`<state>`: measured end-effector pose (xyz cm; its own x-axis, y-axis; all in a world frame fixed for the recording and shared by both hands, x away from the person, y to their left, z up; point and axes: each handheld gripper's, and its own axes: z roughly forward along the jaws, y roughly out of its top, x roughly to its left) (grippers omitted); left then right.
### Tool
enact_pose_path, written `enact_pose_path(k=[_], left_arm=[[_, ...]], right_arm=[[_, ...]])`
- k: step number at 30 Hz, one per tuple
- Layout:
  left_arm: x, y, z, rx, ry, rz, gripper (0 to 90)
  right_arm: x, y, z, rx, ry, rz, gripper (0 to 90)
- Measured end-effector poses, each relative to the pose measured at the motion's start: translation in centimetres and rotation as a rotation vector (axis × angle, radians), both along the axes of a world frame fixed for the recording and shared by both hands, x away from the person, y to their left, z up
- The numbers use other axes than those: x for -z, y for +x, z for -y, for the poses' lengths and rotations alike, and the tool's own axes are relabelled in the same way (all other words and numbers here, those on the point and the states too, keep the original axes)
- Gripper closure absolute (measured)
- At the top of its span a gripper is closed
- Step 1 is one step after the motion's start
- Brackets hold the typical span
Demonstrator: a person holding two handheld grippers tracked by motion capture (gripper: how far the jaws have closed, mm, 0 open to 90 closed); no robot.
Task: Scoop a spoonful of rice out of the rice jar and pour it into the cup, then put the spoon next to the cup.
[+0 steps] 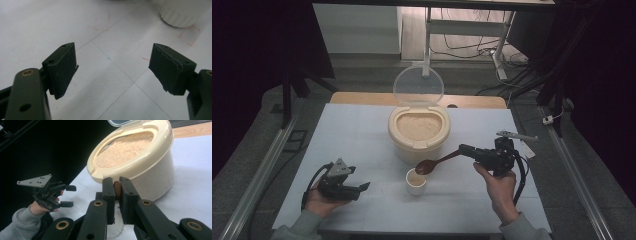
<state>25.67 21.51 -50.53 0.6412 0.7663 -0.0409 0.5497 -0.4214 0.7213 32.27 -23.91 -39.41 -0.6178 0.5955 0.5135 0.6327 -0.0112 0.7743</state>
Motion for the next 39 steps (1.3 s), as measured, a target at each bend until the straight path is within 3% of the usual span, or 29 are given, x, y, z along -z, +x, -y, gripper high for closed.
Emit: enact_pose_path(k=[10,17,22,39], left_arm=[[0.0,0.1,0.1,0.004,0.001,-0.002,21.6],[0.0,0.1,0.1,0.003,0.000,-0.002,21.7],[0.0,0.1,0.2,0.005,0.004,-0.002,21.6],[0.0,0.2,0.3,0.006,0.006,-0.002,21.6]], right_arm=[[-0.7,-0.3,3.0,0.016,0.021,0.005,83.3],[-0.7,-0.7,4.7,0.007,-0.018,-0.015,83.3],[-0.2,-0.6,4.6,-0.045,-0.074,-0.048,83.3],[1.4,0.3,2.4,-0.240,-0.188,-0.154,83.3]])
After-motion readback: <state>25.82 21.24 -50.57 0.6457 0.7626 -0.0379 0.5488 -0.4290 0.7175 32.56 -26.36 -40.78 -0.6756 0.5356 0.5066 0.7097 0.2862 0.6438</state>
